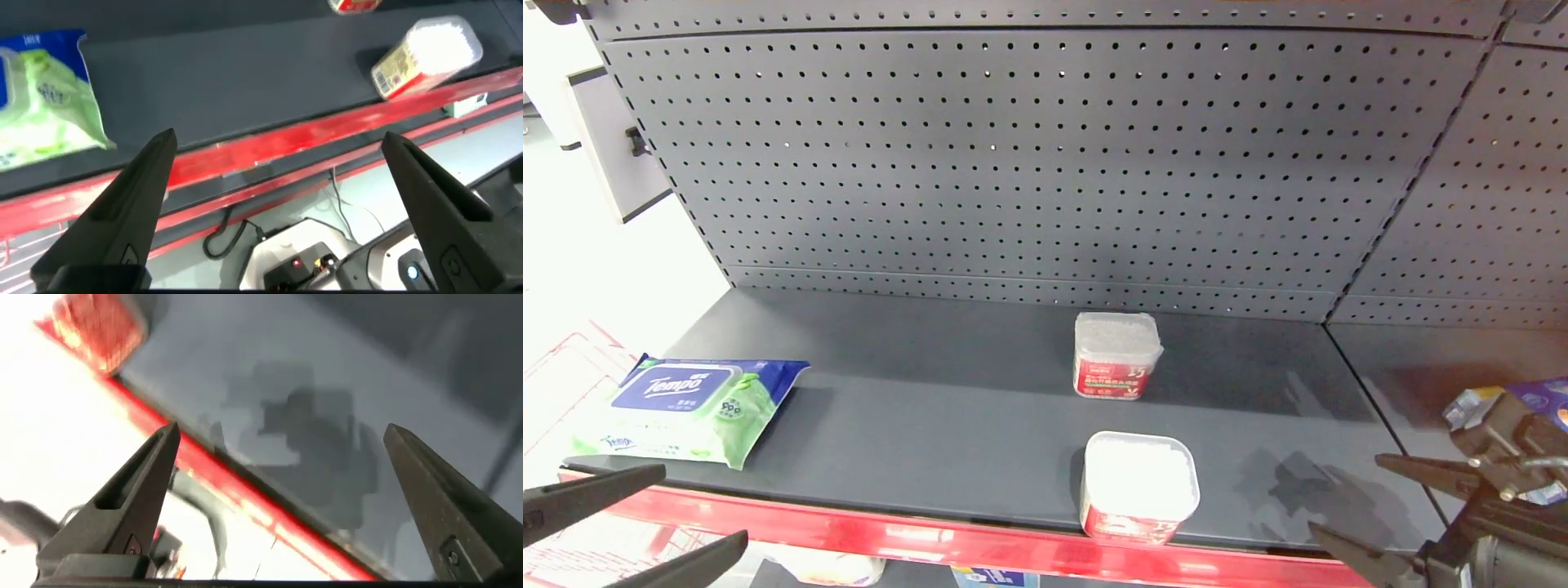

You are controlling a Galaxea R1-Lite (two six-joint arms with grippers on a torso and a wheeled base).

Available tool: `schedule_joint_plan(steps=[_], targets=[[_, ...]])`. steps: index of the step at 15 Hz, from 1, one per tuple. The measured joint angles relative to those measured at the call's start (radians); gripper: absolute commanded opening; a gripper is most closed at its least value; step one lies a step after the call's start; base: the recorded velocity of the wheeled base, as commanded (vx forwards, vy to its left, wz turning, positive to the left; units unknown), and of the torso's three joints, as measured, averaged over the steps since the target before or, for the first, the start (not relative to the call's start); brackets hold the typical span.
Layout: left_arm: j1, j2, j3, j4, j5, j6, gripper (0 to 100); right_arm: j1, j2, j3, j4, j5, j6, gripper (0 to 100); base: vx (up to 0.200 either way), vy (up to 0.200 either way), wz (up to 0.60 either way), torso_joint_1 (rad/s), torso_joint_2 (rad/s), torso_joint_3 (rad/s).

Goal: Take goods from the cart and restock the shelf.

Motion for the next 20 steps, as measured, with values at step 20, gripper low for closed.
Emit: schedule_joint_plan(steps=[20], targets=[[0.383,-0.779,0.475,-0.227,0.106,0.142,100,-0.547,-0.995,0.227,0.279,-0.072,0.045,100,0.0,0.0,0.0,0.0,0.0,0.0]])
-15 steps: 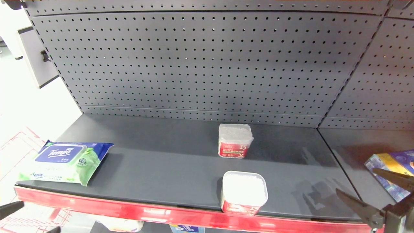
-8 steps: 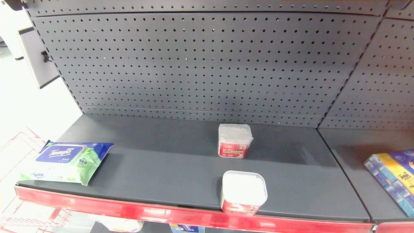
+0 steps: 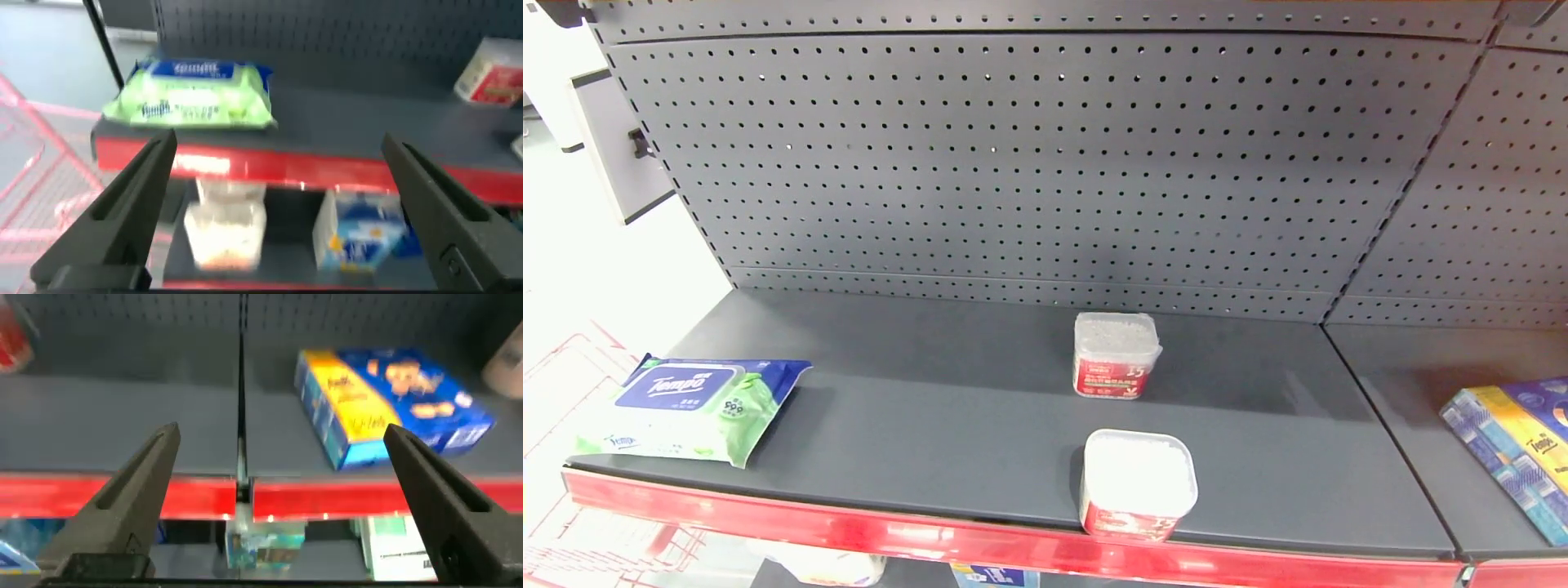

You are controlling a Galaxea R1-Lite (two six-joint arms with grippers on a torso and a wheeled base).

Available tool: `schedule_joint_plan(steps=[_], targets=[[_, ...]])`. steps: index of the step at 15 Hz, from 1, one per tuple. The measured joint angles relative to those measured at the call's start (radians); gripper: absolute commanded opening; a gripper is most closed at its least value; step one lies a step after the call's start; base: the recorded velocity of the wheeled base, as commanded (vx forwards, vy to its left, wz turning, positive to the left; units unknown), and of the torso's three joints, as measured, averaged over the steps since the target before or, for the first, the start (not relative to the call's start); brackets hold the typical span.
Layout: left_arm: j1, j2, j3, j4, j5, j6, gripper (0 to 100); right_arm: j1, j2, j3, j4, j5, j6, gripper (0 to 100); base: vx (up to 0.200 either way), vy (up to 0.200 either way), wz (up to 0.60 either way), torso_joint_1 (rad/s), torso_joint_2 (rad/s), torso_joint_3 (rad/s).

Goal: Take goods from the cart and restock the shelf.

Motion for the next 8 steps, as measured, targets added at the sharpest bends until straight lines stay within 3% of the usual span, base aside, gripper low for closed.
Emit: schedule_joint_plan(steps=[2,4,5,6,8], targets=[[-0.001,-0.01,0.079,-0.039,-0.021,0.021,100,-0.001,-0.007,0.023,0.006,-0.004,0.0,100,0.0,0.0,0.0,0.0,0.0,0.0],[-0.002,-0.013,0.101,-0.045,-0.141,0.047,100,-0.001,-0.01,0.03,0.0,0.026,0.019,100,0.0,0.0,0.0,0.0,0.0,0.0],[-0.002,-0.014,0.103,-0.022,-0.146,0.067,100,-0.001,-0.012,0.031,0.001,0.066,0.023,100,0.0,0.0,0.0,0.0,0.0,0.0],[-0.002,-0.014,0.104,-0.004,-0.095,0.07,100,-0.001,-0.011,0.033,0.008,0.063,0.049,100,0.0,0.0,0.0,0.0,0.0,0.0],[0.034,-0.015,0.103,0.005,-0.068,0.069,100,-0.001,0.003,0.033,0.02,0.0,0.052,100,0.0,0.0,0.0,0.0,0.0,0.0]])
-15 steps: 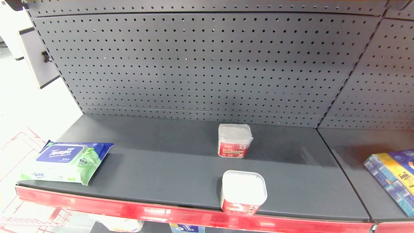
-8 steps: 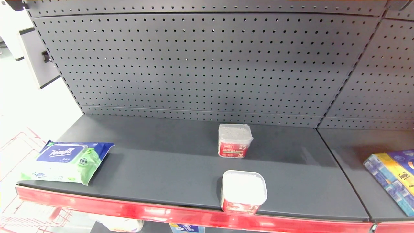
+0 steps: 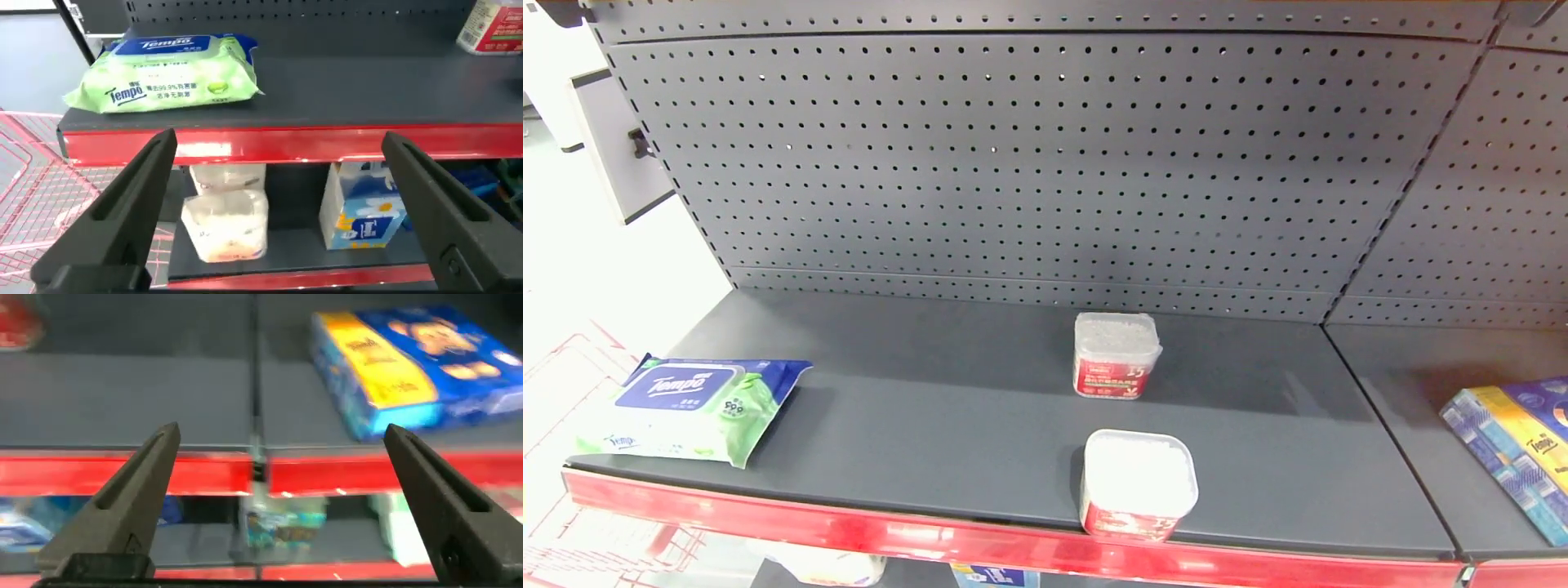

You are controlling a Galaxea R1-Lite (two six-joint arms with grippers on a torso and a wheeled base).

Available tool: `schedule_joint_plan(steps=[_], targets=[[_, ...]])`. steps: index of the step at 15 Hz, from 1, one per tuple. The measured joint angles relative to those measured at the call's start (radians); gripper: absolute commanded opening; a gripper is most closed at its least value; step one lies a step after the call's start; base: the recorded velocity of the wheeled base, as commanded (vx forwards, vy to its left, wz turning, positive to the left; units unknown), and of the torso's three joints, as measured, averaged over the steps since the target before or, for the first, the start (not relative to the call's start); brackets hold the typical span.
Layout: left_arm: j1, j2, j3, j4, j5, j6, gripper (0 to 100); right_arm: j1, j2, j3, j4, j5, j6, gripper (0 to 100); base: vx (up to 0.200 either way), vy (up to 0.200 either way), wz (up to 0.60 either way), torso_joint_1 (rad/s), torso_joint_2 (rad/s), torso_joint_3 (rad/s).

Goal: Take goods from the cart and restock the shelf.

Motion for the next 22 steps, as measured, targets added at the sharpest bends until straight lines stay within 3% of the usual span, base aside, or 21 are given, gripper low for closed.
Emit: schedule_joint_plan(steps=[2,4,6,9,13,17,22], targets=[[0.103,0.0,0.0,0.0,-0.012,0.004,100,-0.004,0.002,0.0,0.007,-0.027,-0.034,100,0.0,0.0,0.0,0.0,0.0,0.0],[0.137,0.0,0.001,-0.005,-0.136,0.021,100,-0.004,-0.006,0.0,-0.004,-0.005,-0.039,100,0.0,0.0,0.0,0.0,0.0,0.0],[0.146,0.0,0.003,-0.008,-0.151,0.043,100,-0.004,-0.01,0.0,0.052,0.029,-0.011,100,0.0,0.0,0.0,0.0,0.0,0.0],[0.149,0.0,0.003,-0.008,-0.147,0.051,100,-0.005,-0.011,0.0,0.05,0.032,-0.002,100,0.0,0.0,0.0,0.0,0.0,0.0],[0.149,-0.001,0.003,-0.007,-0.147,0.047,100,-0.005,-0.012,0.0,0.05,0.032,-0.003,100,0.0,0.0,0.0,0.0,0.0,0.0],[0.149,-0.001,0.003,-0.007,-0.147,0.047,100,-0.005,-0.012,0.0,0.05,0.033,-0.003,100,-0.2,0.0,0.0,0.008,0.0,0.001],[0.149,-0.001,0.003,-0.008,-0.147,0.048,100,-0.005,-0.012,0.0,0.049,0.036,-0.003,100,0.0,0.0,0.0,0.0,0.0,0.0]])
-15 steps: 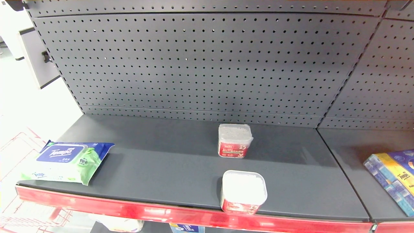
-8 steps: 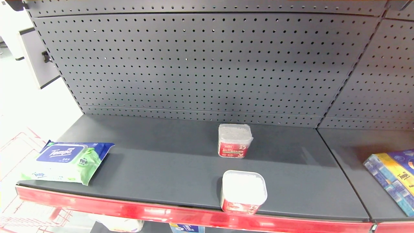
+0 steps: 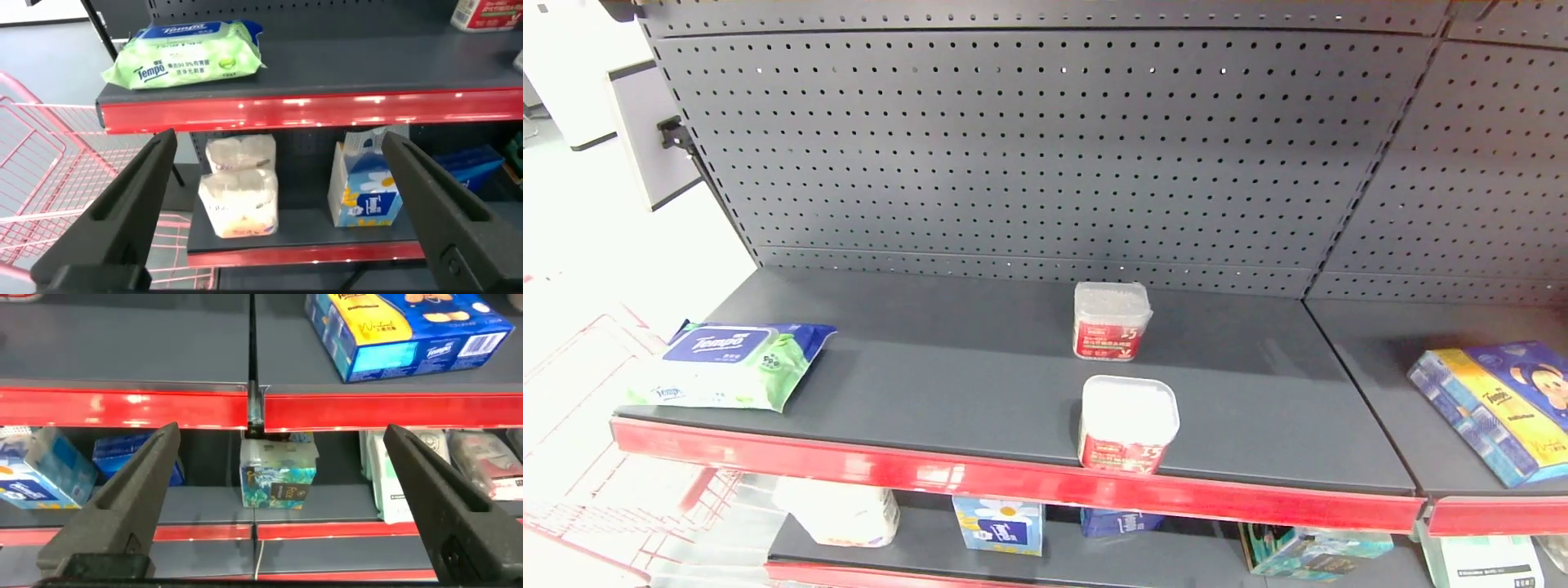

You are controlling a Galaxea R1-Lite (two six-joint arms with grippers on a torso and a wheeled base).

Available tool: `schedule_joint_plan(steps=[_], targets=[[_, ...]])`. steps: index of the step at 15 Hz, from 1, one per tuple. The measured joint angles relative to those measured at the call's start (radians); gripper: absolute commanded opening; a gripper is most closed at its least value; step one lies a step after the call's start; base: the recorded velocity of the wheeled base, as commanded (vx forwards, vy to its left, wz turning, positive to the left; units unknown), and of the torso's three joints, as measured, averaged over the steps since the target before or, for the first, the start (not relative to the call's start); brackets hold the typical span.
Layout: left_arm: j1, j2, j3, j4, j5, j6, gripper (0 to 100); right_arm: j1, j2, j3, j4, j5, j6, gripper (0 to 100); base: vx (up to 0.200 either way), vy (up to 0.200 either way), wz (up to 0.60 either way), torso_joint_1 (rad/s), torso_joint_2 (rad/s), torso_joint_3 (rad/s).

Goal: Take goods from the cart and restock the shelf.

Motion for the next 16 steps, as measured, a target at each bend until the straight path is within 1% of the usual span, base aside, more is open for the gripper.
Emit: schedule_joint_plan(steps=[4,7,16], targets=[[0.0,0.0,0.0,0.001,0.0,0.0,100,0.0,0.0,0.0,0.0,0.0,-0.001,100,0.0,0.0,0.0,0.0,0.0,0.0],[0.0,0.0,0.0,0.001,0.0,0.0,100,0.0,0.0,0.0,0.0,0.0,0.0,100,0.0,0.0,-0.6,0.004,0.0,0.002],[0.001,0.0,0.0,0.0,0.0,0.0,100,0.0,0.001,0.0,0.0,-0.001,-0.001,100,0.0,0.0,0.0,0.0,0.0,0.0]])
